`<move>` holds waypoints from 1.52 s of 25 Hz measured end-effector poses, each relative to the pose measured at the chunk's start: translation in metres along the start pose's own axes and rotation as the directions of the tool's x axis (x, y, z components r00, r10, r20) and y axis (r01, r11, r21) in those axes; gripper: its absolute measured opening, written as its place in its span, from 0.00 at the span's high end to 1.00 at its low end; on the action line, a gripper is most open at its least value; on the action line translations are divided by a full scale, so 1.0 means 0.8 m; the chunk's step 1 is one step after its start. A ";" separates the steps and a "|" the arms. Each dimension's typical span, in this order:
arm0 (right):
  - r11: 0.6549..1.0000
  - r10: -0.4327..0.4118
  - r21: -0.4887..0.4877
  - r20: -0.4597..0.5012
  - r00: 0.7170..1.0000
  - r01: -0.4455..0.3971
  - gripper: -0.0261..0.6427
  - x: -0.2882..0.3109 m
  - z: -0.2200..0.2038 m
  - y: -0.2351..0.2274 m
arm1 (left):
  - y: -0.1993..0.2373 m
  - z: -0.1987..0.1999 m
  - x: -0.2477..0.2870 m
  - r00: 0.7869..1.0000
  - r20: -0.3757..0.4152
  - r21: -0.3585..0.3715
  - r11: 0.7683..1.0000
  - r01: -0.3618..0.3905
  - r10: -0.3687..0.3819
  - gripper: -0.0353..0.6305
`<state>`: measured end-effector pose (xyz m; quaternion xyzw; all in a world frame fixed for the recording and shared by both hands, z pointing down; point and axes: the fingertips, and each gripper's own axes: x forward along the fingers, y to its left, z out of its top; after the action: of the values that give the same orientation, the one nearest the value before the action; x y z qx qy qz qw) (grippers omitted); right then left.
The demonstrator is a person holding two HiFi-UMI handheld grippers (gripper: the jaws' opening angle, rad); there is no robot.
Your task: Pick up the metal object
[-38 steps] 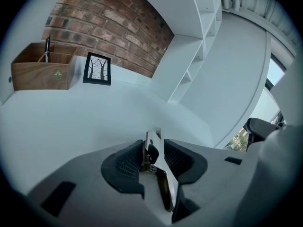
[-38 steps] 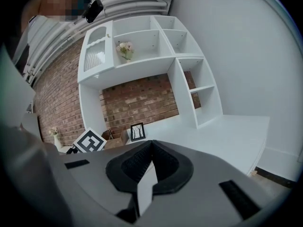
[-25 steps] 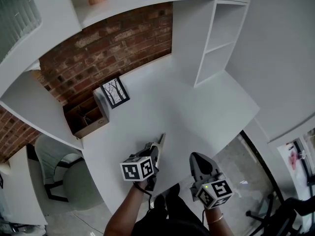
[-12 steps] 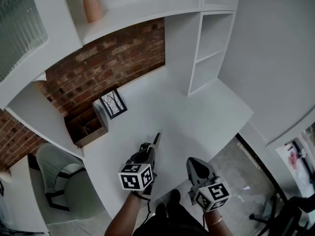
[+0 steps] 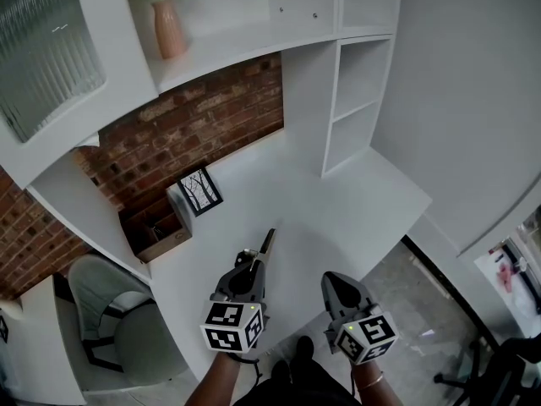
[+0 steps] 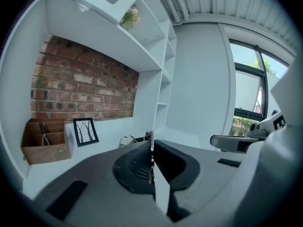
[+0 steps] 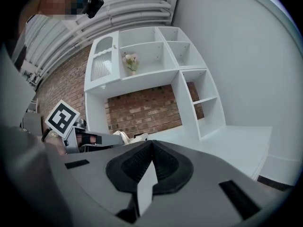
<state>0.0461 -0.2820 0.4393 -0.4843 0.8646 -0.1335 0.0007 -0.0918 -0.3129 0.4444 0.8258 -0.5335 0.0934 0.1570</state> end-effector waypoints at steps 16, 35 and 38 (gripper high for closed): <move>0.999 -0.005 -0.046 0.056 0.998 0.008 0.95 -0.027 0.020 0.037 | -0.008 0.025 -0.087 0.995 0.099 0.067 0.998 -0.021 0.014 0.93; 0.991 -0.070 -0.108 0.081 0.994 0.078 0.95 -0.049 0.029 0.065 | -0.009 0.029 -0.136 0.988 0.155 0.105 0.994 -0.029 0.012 0.93; 0.990 -0.073 -0.115 0.081 0.994 0.082 0.95 -0.050 0.028 0.070 | -0.005 0.029 -0.139 0.987 0.158 0.105 0.994 -0.027 0.010 0.93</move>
<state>0.0233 -0.2260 0.3997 -0.5217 0.8508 -0.0634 0.0001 -0.1342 -0.2246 0.3860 0.8327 -0.5463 0.0579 0.0693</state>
